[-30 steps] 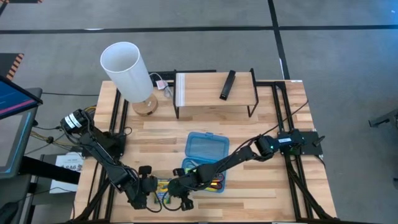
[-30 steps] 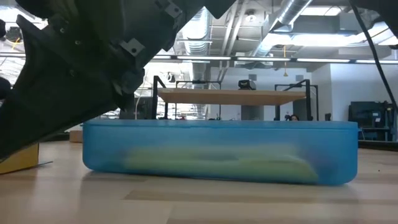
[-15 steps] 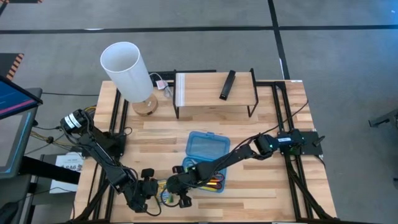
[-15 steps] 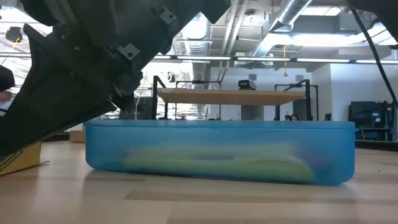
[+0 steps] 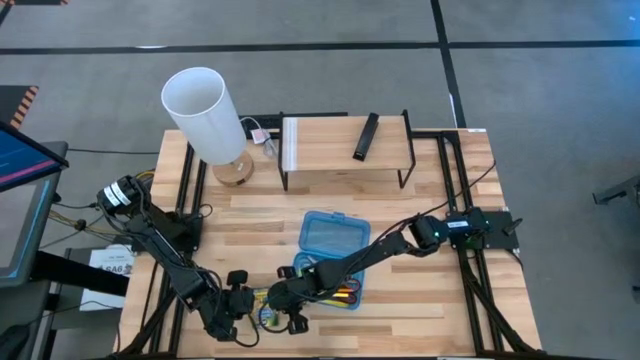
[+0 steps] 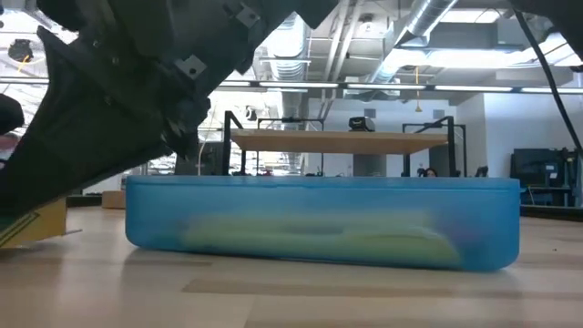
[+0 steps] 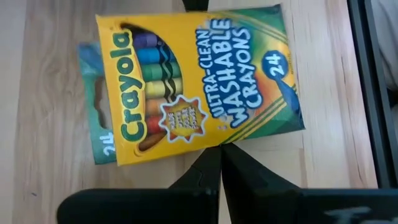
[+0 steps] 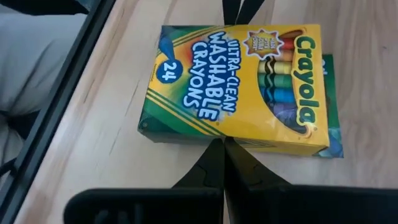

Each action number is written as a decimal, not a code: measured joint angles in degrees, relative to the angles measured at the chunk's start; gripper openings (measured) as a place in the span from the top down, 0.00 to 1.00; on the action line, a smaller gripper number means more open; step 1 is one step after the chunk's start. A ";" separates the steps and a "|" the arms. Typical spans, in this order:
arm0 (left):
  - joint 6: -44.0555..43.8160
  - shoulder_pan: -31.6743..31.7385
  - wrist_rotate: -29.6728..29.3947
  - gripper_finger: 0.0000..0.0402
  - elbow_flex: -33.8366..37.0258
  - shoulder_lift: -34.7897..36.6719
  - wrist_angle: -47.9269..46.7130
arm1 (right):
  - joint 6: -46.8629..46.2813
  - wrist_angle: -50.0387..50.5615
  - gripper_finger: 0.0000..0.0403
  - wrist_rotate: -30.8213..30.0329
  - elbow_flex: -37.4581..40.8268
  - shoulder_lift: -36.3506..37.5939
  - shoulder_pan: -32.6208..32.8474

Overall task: Pack school essentials
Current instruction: Put the crayon box into the blue supply box, then close the blue supply box

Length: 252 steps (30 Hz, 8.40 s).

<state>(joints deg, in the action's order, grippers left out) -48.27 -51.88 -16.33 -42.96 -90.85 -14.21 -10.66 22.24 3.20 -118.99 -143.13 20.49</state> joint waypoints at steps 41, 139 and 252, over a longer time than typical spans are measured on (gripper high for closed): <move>24.21 12.08 -0.38 1.00 -4.81 4.02 1.93 | -2.84 20.27 0.97 -7.78 -0.20 7.93 0.66; 37.09 49.29 7.49 1.00 30.16 21.81 44.71 | -53.59 -15.34 0.98 -35.80 86.61 56.39 2.51; 55.91 39.36 -1.70 1.00 23.93 28.30 35.07 | -12.68 -36.85 0.98 -39.82 86.70 64.13 0.76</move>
<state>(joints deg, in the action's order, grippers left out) 7.64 -12.51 -18.03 -19.03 -62.55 20.86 -23.34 -14.61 -36.62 -32.29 -79.00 21.26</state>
